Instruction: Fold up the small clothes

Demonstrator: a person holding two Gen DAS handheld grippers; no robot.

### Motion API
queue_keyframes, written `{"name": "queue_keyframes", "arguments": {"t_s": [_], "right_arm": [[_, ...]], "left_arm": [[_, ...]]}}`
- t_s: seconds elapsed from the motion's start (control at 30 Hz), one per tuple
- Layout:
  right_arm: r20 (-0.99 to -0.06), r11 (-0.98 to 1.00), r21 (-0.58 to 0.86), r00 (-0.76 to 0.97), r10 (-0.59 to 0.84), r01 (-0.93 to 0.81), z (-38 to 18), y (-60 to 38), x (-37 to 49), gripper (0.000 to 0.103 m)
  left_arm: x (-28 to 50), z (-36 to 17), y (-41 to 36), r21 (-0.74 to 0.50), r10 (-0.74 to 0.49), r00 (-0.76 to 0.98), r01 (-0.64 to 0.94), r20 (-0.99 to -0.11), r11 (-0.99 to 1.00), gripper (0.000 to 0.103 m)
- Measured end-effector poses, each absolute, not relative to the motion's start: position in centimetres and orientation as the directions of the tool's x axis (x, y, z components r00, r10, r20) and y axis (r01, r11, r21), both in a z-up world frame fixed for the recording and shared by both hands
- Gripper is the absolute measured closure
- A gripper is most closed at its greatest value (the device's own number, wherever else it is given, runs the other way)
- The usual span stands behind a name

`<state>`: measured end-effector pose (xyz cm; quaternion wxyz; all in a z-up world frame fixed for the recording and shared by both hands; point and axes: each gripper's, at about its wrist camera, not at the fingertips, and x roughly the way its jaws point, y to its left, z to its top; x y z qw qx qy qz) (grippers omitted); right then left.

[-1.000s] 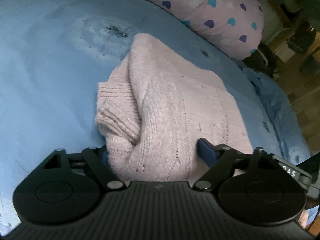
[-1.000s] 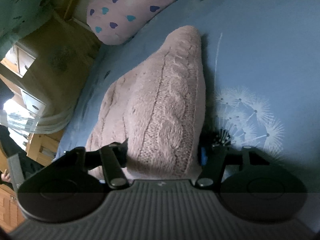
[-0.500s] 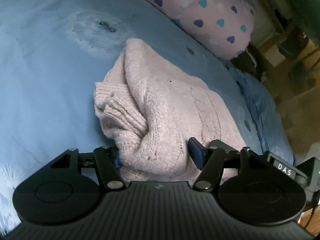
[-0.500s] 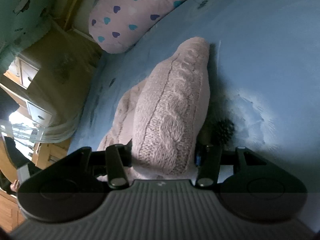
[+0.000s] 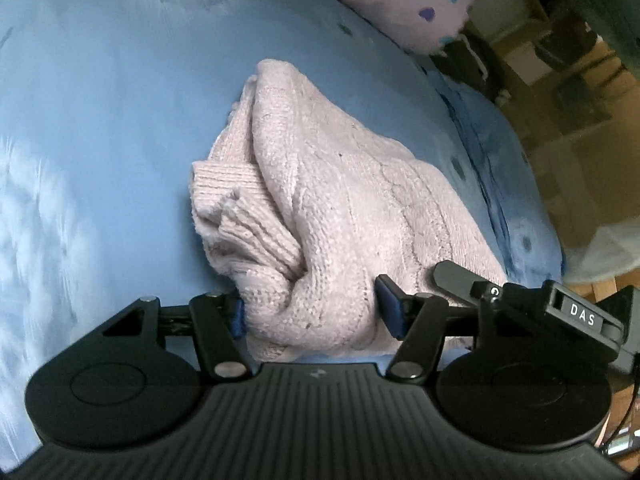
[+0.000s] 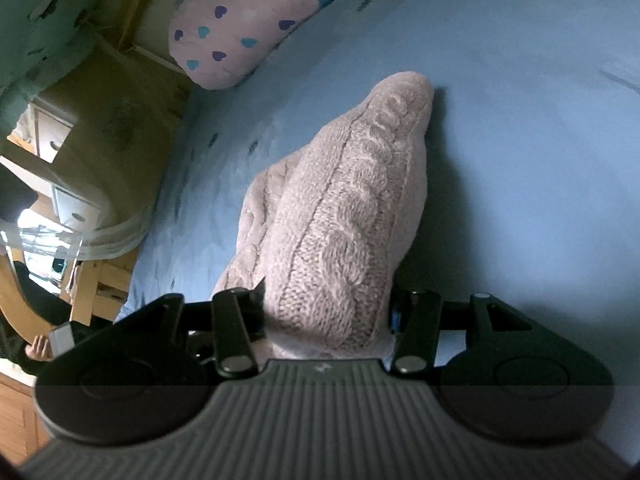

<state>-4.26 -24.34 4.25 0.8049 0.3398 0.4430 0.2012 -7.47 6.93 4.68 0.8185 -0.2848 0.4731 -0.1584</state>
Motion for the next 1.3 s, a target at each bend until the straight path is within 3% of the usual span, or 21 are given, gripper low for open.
{"name": "queue_keyframes", "arguments": {"t_s": [0.33, 0.53, 0.8, 0.97, 1.03, 1.1, 1.3], "right_arm": [[-0.625, 0.756, 0.654, 0.554, 0.550, -0.013, 3.7, -25.5, -8.6, 0.049], [-0.669, 0.841, 0.539, 0.585, 0.459, -0.044, 3.3, -24.4, -9.6, 0.042], [-0.638, 0.867, 0.492, 0.647, 0.418, -0.076, 3.9, -25.1, -11.9, 0.040], [-0.611, 0.914, 0.384, 0.706, 0.358, -0.132, 4.9, -24.7, -14.0, 0.040], [-0.602, 0.932, 0.332, 0.727, 0.330, -0.148, 5.1, -24.4, -14.6, 0.039], [-0.596, 0.944, 0.285, 0.741, 0.309, -0.164, 5.2, -24.1, -15.3, 0.027], [-0.609, 0.954, 0.247, 0.738, 0.289, -0.170, 4.7, -24.2, -16.7, 0.027]], "left_arm": [[-12.4, 5.6, 4.8, -0.518, -0.469, 0.508, 0.050, -0.723, 0.854, 0.036], [-12.8, 5.1, 5.0, -0.477, -0.427, 0.516, 0.039, -0.743, 0.878, 0.034], [-14.6, 6.7, 4.1, -0.330, -0.310, 0.578, 0.074, -0.755, 0.941, 0.033], [-16.4, 7.7, 4.2, -0.248, -0.239, 0.619, 0.073, -0.748, 0.966, 0.033], [-17.1, 8.2, 3.8, -0.223, -0.224, 0.634, 0.083, -0.741, 0.971, 0.025], [-17.8, 8.6, 3.5, -0.216, -0.220, 0.644, 0.086, -0.732, 0.973, 0.020], [-19.1, 8.8, 1.4, -0.137, -0.168, 0.657, 0.099, -0.735, 0.986, 0.011]]}}
